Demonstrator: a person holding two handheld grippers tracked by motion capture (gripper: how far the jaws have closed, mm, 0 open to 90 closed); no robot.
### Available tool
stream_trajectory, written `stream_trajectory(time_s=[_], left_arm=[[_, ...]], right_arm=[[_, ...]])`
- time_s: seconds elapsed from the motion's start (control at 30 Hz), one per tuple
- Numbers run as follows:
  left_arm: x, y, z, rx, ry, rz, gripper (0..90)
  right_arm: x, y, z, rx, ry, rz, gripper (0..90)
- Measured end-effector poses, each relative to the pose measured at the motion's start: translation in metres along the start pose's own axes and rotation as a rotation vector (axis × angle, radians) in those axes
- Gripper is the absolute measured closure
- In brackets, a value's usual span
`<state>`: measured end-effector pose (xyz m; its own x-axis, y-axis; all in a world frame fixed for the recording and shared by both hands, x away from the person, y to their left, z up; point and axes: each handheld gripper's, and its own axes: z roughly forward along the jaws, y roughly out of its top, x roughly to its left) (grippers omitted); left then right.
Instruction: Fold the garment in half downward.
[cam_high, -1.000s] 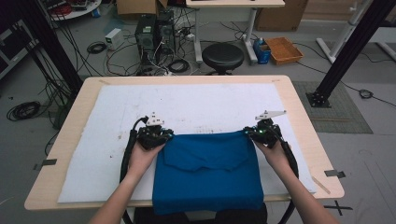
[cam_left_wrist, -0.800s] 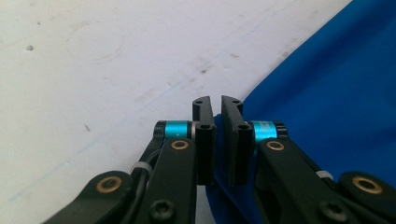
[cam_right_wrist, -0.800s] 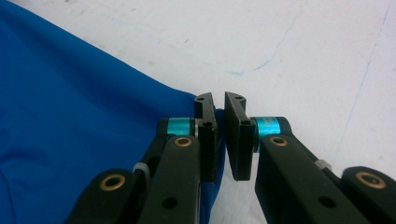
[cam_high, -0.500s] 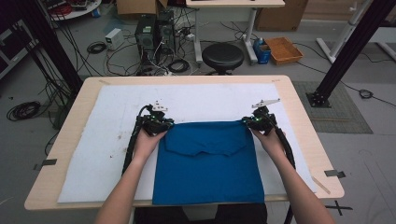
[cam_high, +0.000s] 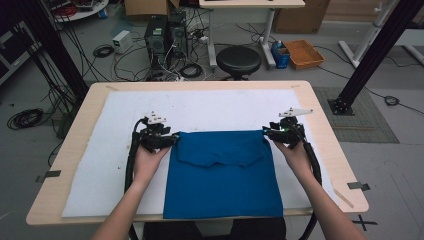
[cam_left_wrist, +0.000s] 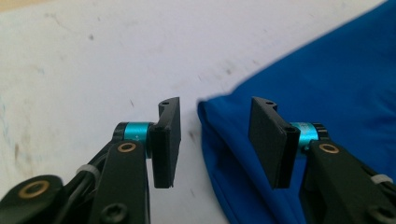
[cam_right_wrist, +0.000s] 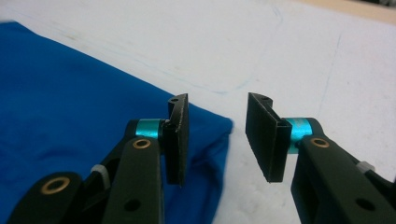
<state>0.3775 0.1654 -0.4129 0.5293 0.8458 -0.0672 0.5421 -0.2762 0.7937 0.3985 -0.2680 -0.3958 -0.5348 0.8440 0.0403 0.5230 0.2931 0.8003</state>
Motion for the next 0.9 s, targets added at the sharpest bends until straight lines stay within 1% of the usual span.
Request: stream_trajectory(time_s=[0.03,0.1,0.13,0.2,0.23,0.3,0.33,0.37,0.47,0.53,0.57,0.6,0.63,0.73,0.8,0.83,0.9], left_arm=[[-0.003,-0.006,-0.004,0.019,-0.008,-0.001,54.3],[-0.01,-0.017,-0.007,0.037,-0.033,-0.028,56.3],[-0.013,-0.021,-0.008,0.056,-0.04,-0.034,56.9],[-0.018,-0.028,-0.008,0.07,-0.057,-0.057,57.4],[-0.02,-0.031,-0.007,0.086,-0.057,-0.052,58.1],[-0.022,-0.034,-0.005,0.099,-0.044,-0.05,59.2],[-0.023,-0.034,-0.003,0.096,-0.044,-0.066,59.9],[-0.023,-0.035,-0.002,0.099,-0.047,-0.069,60.3],[-0.023,-0.035,-0.001,0.103,-0.05,-0.064,63.4],[-0.024,-0.035,0.0,0.094,-0.048,-0.068,63.5],[-0.025,-0.035,0.0,0.099,-0.043,-0.062,64.0],[-0.025,-0.035,0.001,0.092,-0.044,-0.069,64.7],[-0.025,-0.035,0.001,0.098,-0.046,-0.067,65.4],[-0.026,-0.035,0.002,0.099,-0.052,-0.06,68.1],[-0.028,-0.035,0.004,0.093,-0.059,-0.067,70.9],[-0.028,-0.035,0.004,0.095,-0.06,-0.067,71.3],[-0.027,-0.036,0.005,0.096,-0.066,-0.062,74.4]], right_arm=[[0.004,-0.003,-0.005,-0.005,-0.001,-0.002,60.2],[0.012,-0.012,-0.012,-0.001,0.015,0.001,60.2],[0.015,-0.018,-0.015,-0.003,0.025,0.014,60.1],[0.021,-0.027,-0.018,0.01,0.03,0.03,59.8],[0.024,-0.032,-0.018,0.016,0.038,0.033,59.8],[0.027,-0.04,-0.019,0.033,0.053,0.051,59.8],[0.028,-0.043,-0.019,0.036,0.057,0.062,59.8],[0.028,-0.046,-0.019,0.038,0.057,0.073,59.9],[0.026,-0.053,-0.017,0.057,0.059,0.104,61.0],[0.024,-0.056,-0.015,0.069,0.073,0.123,61.0],[0.024,-0.057,-0.014,0.072,0.076,0.123,61.0],[0.025,-0.057,-0.012,0.078,0.081,0.124,61.0],[0.025,-0.058,-0.01,0.081,0.08,0.111,61.1],[0.027,-0.057,-0.003,0.104,0.067,0.103,62.6],[0.027,-0.057,0.002,0.121,0.068,0.096,68.1],[0.026,-0.057,0.004,0.127,0.071,0.094,72.9],[0.026,-0.057,0.007,0.131,0.086,0.082,79.2]])
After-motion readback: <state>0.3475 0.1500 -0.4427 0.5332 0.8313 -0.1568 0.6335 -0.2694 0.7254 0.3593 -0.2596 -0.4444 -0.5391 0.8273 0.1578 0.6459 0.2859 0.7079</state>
